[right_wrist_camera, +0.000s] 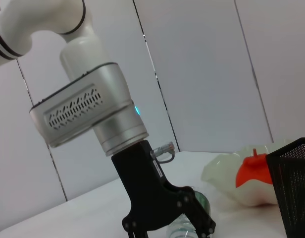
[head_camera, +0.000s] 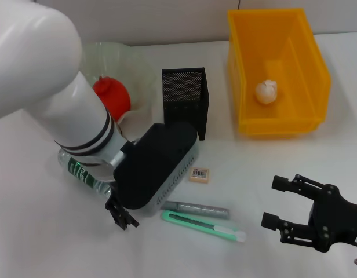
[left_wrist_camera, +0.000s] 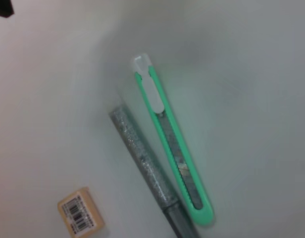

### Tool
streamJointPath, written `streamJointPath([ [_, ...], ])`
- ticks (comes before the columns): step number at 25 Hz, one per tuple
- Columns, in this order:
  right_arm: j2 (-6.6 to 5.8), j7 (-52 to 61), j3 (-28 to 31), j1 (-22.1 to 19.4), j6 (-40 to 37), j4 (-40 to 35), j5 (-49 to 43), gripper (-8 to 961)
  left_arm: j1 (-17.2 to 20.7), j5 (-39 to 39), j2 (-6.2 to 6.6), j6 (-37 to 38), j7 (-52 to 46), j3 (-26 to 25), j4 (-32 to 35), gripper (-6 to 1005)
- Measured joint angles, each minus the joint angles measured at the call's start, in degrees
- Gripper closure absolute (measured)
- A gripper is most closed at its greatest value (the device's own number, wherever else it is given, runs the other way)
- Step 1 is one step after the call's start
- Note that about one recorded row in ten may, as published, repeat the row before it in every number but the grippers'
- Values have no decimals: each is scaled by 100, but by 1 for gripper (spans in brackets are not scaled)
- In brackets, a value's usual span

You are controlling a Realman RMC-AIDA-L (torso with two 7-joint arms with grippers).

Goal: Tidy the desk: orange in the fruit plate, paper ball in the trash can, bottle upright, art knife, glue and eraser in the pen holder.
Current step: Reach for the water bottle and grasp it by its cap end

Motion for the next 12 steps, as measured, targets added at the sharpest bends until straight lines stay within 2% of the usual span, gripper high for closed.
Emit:
streamJointPath([
  [8,-12,-4,-27,56,40,2,0,115,-44,27,1,-201,-2,155,-150,285],
  [12,-12,-5,-30,56,43,2,0,115,-37,27,0,-237,11,212,-150,400],
])
